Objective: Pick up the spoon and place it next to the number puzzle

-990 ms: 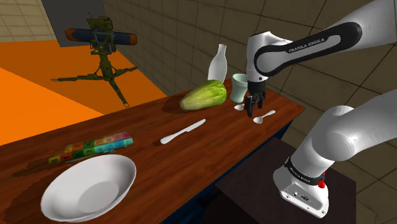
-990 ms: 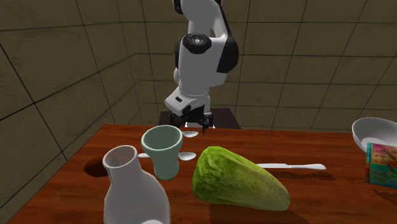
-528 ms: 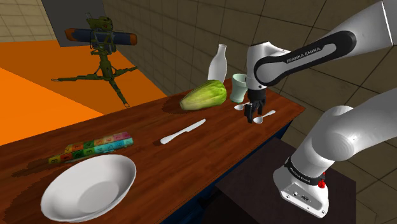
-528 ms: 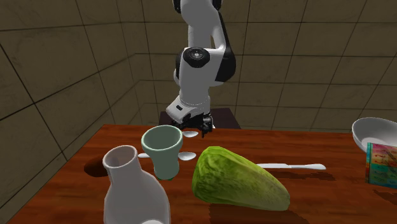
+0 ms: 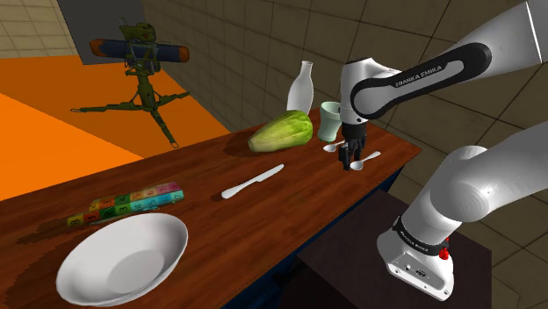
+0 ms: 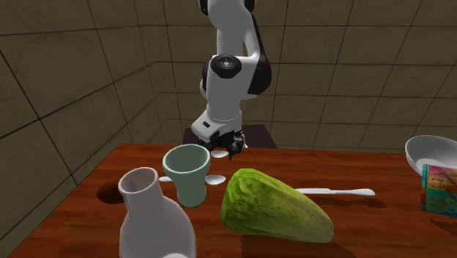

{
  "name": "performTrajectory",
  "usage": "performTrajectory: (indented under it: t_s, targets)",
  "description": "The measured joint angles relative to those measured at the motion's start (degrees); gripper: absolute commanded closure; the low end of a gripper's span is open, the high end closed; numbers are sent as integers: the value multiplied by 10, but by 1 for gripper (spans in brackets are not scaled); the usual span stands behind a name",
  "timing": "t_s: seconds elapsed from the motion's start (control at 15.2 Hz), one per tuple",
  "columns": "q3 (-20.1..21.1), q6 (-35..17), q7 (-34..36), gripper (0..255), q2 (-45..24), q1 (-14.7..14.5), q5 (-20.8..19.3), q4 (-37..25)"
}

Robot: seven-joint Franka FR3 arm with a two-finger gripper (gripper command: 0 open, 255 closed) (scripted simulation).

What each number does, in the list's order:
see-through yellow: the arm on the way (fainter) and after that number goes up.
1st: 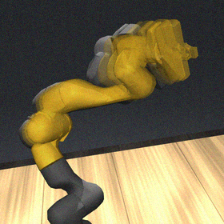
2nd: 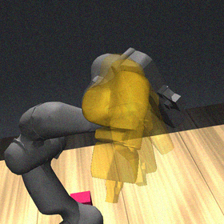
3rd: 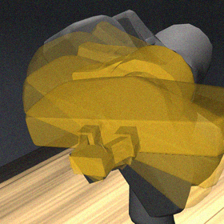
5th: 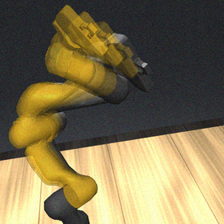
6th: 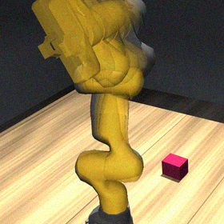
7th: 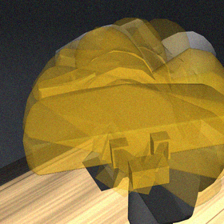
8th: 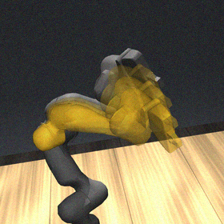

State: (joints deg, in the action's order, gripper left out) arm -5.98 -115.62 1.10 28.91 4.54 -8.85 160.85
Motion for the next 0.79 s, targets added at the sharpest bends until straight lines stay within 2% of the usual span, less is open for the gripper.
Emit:
performTrajectory:
  t_s: [0.53, 0.79]
  targets:
    - [0, 0, 0, 255, 0, 0, 0, 0]
    - [1, 31, -3, 255, 18, 0, 2, -14]
